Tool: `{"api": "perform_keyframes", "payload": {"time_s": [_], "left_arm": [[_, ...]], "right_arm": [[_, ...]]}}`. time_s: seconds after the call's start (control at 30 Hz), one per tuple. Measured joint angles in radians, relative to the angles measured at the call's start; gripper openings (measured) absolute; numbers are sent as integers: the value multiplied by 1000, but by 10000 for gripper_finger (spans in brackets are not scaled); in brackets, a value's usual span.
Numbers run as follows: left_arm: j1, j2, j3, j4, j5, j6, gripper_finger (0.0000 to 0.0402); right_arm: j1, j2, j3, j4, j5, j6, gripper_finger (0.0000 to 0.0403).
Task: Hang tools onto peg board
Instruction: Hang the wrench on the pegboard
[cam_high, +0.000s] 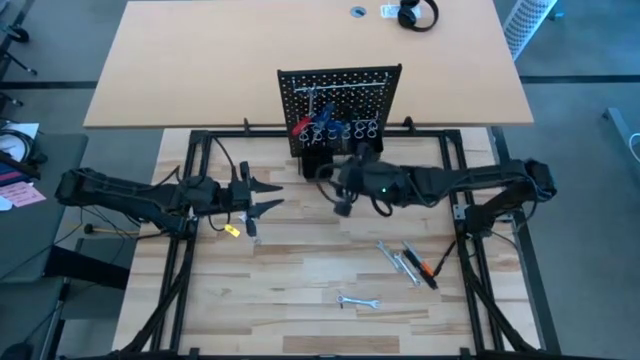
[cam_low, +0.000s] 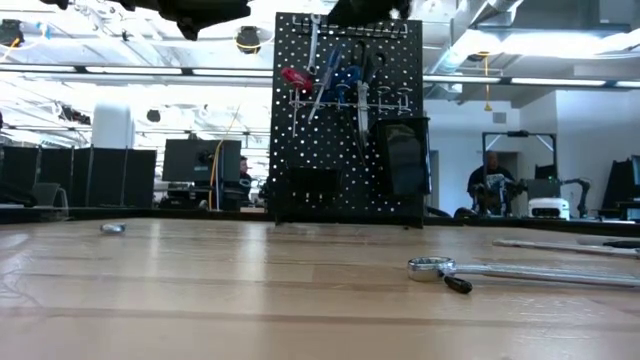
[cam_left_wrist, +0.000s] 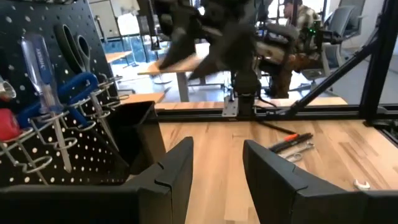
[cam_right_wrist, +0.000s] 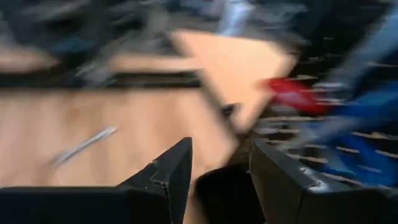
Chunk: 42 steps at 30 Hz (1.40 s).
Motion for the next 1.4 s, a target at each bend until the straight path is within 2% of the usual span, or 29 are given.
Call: {"api": "perform_keyframes", "payload": {"time_s": [0.07,0.13,0.3,0.53,0.6,0.67,0.87,1.07,1.4], "left_arm": [[0,0,0,0,0,-3,132],[0,0,0,3,-2,-4,132],[0,0,0,12,-3,-11,132],[0,0,0,16,-3,-4,132],[0,0,0,16,-3,-3,132],[0,0,0,16,-3,-4,132],[0,0,0,13,-2,-5,132],[0,0,0,8,-1,-5,132],[0,0,0,15,0,-13,132]], "right_arm": [[-17,0,1,49,139,38,165],[-55,0,19,53,193,43,163],[-143,21,66,69,201,21,132],[-199,92,107,112,196,-128,22],[-200,129,128,104,199,-180,9],[-199,172,158,112,230,-227,13],[-183,266,232,106,446,-388,13],[-157,311,254,99,561,-469,9],[-209,312,258,104,543,-477,11]]}}
